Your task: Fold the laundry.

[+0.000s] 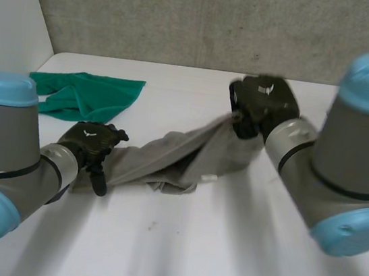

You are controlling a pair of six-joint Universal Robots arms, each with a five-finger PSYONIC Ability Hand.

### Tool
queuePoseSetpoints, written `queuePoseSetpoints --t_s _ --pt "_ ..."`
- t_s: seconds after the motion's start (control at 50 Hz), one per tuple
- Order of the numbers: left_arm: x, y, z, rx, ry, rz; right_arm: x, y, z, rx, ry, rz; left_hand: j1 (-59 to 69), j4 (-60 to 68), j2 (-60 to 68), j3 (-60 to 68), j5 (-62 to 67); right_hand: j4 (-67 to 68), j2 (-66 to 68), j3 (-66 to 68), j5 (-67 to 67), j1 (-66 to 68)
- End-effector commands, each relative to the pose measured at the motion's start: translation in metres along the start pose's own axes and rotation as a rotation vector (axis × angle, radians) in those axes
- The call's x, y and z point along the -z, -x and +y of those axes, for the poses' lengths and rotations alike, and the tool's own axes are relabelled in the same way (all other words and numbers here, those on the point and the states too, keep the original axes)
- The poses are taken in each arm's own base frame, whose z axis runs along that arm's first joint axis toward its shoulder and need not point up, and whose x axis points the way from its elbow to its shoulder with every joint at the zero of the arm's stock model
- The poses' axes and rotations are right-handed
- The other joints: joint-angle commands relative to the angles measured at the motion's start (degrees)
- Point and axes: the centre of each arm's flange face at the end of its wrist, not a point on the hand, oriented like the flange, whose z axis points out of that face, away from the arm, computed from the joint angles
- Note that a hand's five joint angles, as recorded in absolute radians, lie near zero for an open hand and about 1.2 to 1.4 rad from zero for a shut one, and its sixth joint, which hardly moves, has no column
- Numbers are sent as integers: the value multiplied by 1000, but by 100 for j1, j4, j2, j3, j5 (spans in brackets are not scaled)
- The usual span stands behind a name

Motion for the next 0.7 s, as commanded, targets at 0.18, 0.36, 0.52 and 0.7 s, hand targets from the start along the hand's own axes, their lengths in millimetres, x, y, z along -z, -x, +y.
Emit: queuePoseSetpoints --t_s 0.18,0.36,0.52,0.7 --pt "-33 -38 11 59 35 74 43 12 -73 -55 -97 -93 1593 1568 1524 1503 1418 1160 1298 1235 1371 1489" --pt "-16 12 -35 162 -104 -206 34 -6 -63 13 -62 -35 6884 6859 6815 6794 6709 1160 1298 1235 1371 1489" --pt "65 36 -105 21 -329 -84 14 -65 -17 288 146 -16 6884 6859 6815 6794 6709 1160 1298 1235 1371 1489" --pt "38 35 -105 20 -284 -22 -12 -69 25 307 271 -119 6884 6859 6815 6794 6709 1160 1298 1235 1371 1489"
